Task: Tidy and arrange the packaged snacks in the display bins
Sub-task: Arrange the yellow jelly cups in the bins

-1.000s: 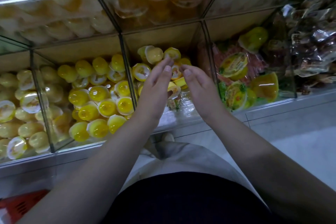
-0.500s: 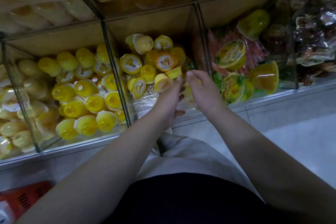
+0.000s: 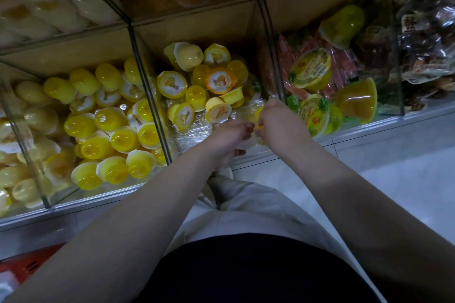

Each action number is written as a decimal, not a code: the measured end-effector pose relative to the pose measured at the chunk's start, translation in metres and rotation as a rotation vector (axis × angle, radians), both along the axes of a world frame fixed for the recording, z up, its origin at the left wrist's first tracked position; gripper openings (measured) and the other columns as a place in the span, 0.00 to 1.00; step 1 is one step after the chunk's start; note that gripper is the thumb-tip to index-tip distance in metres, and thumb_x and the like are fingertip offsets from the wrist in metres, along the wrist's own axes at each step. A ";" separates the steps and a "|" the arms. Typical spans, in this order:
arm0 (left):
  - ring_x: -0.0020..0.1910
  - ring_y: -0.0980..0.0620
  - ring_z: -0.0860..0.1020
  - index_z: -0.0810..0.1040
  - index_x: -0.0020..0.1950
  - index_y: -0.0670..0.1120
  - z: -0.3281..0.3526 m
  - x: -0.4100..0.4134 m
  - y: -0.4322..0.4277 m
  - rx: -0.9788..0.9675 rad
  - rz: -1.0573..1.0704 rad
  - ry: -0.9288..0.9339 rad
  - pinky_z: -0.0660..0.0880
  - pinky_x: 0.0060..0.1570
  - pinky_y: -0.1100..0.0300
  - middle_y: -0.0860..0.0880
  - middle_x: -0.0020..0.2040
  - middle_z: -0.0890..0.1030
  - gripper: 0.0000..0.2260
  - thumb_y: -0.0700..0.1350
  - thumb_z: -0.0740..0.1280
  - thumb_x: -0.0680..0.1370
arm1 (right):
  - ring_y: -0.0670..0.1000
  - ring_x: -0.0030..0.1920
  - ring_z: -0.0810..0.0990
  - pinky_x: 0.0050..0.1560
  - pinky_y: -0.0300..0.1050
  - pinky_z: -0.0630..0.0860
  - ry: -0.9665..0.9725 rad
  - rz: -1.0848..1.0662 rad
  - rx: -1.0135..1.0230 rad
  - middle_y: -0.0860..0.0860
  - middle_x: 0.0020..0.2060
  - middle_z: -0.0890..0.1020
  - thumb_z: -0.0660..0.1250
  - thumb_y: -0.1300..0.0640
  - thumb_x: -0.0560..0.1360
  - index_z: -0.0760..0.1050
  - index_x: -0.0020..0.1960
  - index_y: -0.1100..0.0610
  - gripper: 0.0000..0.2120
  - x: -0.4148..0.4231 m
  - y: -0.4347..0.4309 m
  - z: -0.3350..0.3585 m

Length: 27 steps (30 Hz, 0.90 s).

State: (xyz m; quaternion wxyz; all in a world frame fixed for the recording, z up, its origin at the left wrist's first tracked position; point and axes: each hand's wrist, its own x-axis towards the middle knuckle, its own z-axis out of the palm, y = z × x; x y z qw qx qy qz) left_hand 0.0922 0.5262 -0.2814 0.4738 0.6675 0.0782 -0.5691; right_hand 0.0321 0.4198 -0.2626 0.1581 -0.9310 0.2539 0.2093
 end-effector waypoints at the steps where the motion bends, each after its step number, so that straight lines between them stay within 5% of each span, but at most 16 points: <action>1: 0.57 0.52 0.76 0.78 0.61 0.47 -0.001 0.000 0.001 -0.010 0.010 0.004 0.71 0.42 0.59 0.47 0.57 0.79 0.12 0.39 0.59 0.81 | 0.59 0.54 0.79 0.44 0.45 0.70 -0.020 -0.003 -0.014 0.58 0.57 0.74 0.67 0.59 0.77 0.77 0.55 0.65 0.10 0.001 -0.002 -0.004; 5: 0.53 0.58 0.76 0.76 0.63 0.47 -0.001 -0.001 0.004 -0.046 0.039 0.030 0.71 0.45 0.58 0.50 0.57 0.79 0.12 0.42 0.58 0.83 | 0.60 0.52 0.80 0.43 0.44 0.68 -0.078 -0.010 0.014 0.58 0.53 0.78 0.66 0.58 0.79 0.77 0.55 0.64 0.10 0.006 -0.007 -0.009; 11: 0.52 0.51 0.77 0.75 0.62 0.48 0.006 0.003 0.019 -0.124 0.161 0.106 0.72 0.45 0.58 0.47 0.56 0.79 0.12 0.42 0.55 0.84 | 0.54 0.42 0.74 0.38 0.43 0.62 -0.312 -0.206 0.236 0.56 0.42 0.75 0.68 0.57 0.77 0.79 0.41 0.66 0.12 0.001 -0.008 -0.001; 14: 0.49 0.52 0.77 0.76 0.60 0.49 0.011 0.008 0.028 -0.187 0.167 0.106 0.71 0.50 0.57 0.48 0.53 0.79 0.12 0.39 0.55 0.84 | 0.51 0.41 0.75 0.41 0.41 0.66 -0.353 -0.359 0.371 0.50 0.37 0.77 0.69 0.58 0.76 0.79 0.39 0.61 0.09 -0.001 -0.005 0.002; 16: 0.50 0.52 0.77 0.75 0.61 0.49 0.016 0.010 0.034 -0.212 0.168 0.107 0.71 0.58 0.54 0.48 0.52 0.79 0.12 0.37 0.56 0.83 | 0.53 0.39 0.79 0.45 0.48 0.77 -0.366 -0.506 0.525 0.50 0.34 0.80 0.69 0.58 0.77 0.79 0.39 0.60 0.09 -0.002 -0.004 0.002; 18: 0.49 0.53 0.78 0.73 0.65 0.48 0.020 0.014 0.041 -0.221 0.182 0.103 0.71 0.61 0.54 0.48 0.51 0.79 0.13 0.38 0.59 0.82 | 0.55 0.38 0.80 0.48 0.56 0.81 -0.377 -0.616 0.670 0.55 0.36 0.81 0.68 0.59 0.77 0.80 0.40 0.60 0.09 -0.001 -0.002 0.002; 23: 0.44 0.56 0.78 0.78 0.52 0.50 0.034 0.026 0.059 -0.206 0.174 0.021 0.74 0.49 0.58 0.55 0.41 0.82 0.05 0.46 0.62 0.81 | 0.52 0.42 0.79 0.38 0.42 0.79 -0.397 -0.675 0.931 0.53 0.42 0.82 0.66 0.63 0.78 0.77 0.45 0.53 0.07 0.012 0.014 0.014; 27: 0.40 0.56 0.77 0.76 0.48 0.49 0.050 0.038 0.070 -0.222 0.273 -0.046 0.74 0.46 0.59 0.56 0.33 0.80 0.06 0.48 0.62 0.81 | 0.51 0.45 0.81 0.42 0.47 0.82 -0.453 -0.576 0.981 0.54 0.49 0.83 0.64 0.63 0.79 0.79 0.49 0.50 0.09 0.025 0.032 0.031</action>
